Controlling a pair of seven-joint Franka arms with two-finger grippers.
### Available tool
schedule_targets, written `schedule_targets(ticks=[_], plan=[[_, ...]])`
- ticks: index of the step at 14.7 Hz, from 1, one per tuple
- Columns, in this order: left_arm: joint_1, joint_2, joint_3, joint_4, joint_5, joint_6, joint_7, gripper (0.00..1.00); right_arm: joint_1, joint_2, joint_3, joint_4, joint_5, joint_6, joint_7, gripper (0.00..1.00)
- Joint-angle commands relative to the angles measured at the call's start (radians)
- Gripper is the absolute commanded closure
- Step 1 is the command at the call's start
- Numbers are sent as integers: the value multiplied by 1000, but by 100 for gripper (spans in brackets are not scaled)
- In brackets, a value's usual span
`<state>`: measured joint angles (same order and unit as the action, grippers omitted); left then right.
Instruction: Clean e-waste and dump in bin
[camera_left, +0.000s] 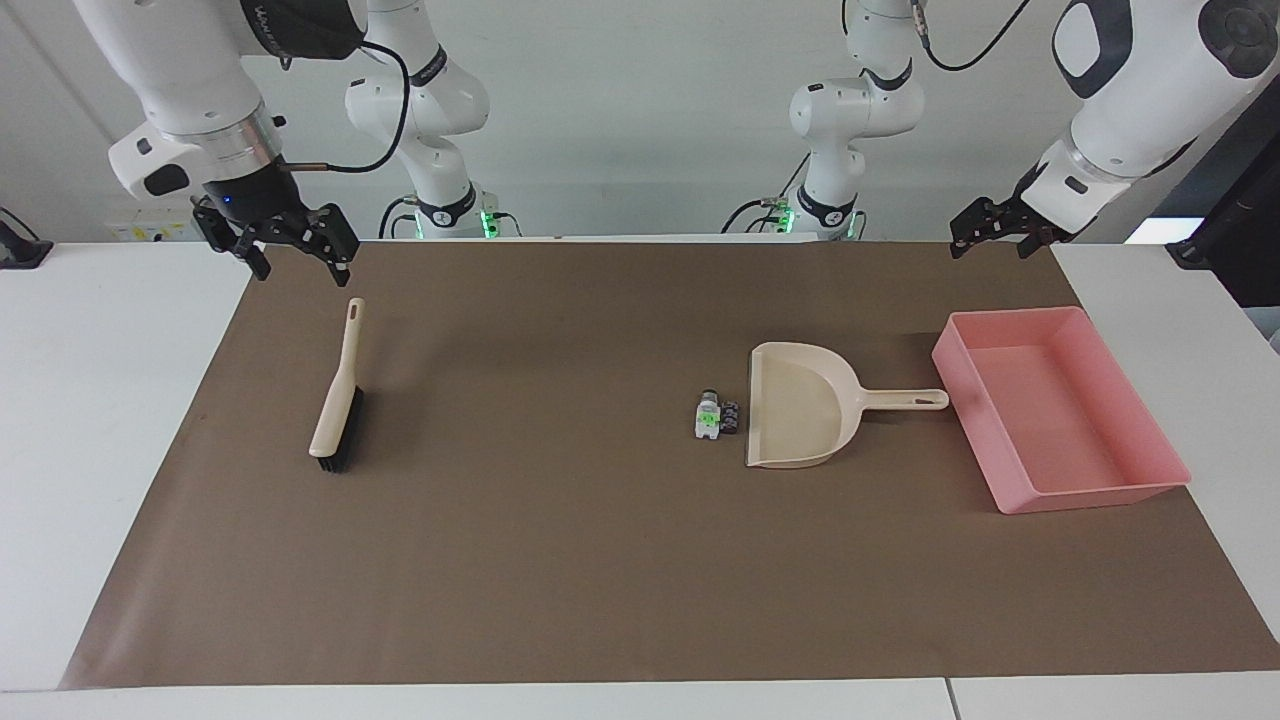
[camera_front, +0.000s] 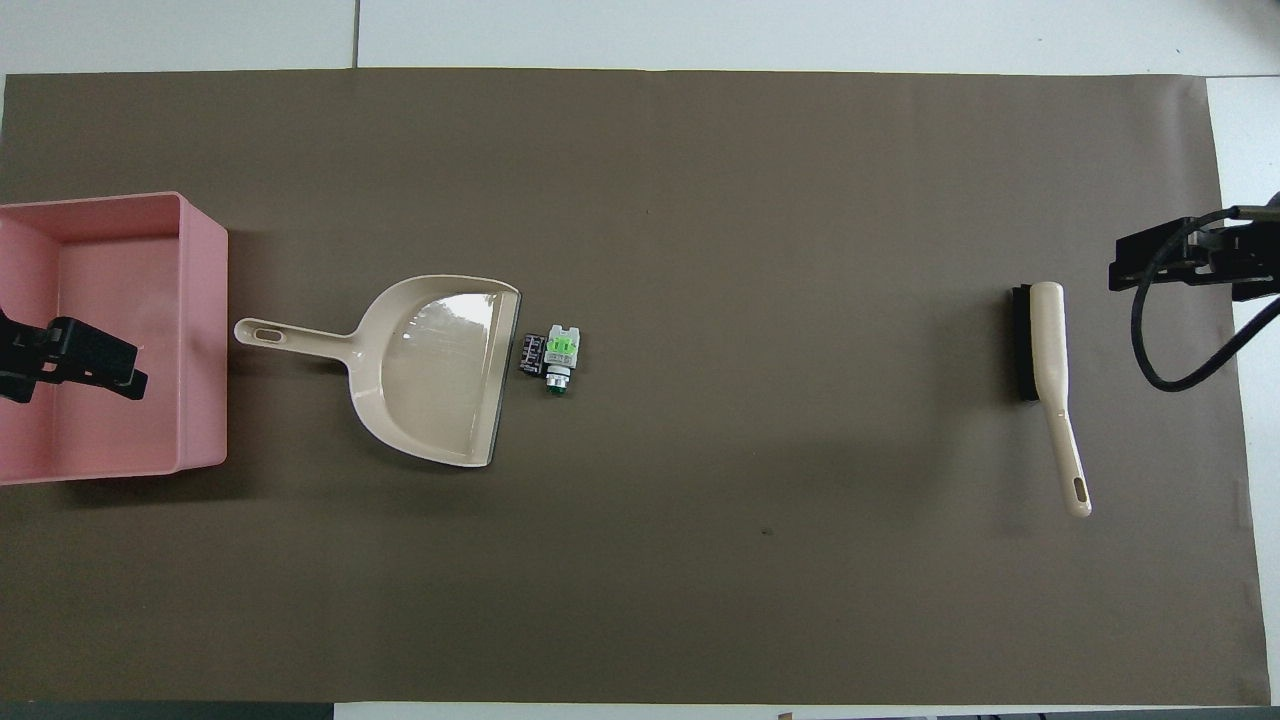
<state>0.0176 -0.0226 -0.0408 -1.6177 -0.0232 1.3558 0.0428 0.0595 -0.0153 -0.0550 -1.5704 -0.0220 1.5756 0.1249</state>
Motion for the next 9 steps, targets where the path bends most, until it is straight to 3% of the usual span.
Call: schedule_targets(ticks=[1, 9], plan=[[13, -2, -11, 7, 3, -23, -11, 0, -4, 0, 3, 0, 4, 12, -21, 0], [13, -2, -13, 7, 3, -23, -11, 0, -6, -18, 3, -42, 4, 14, -13, 0]])
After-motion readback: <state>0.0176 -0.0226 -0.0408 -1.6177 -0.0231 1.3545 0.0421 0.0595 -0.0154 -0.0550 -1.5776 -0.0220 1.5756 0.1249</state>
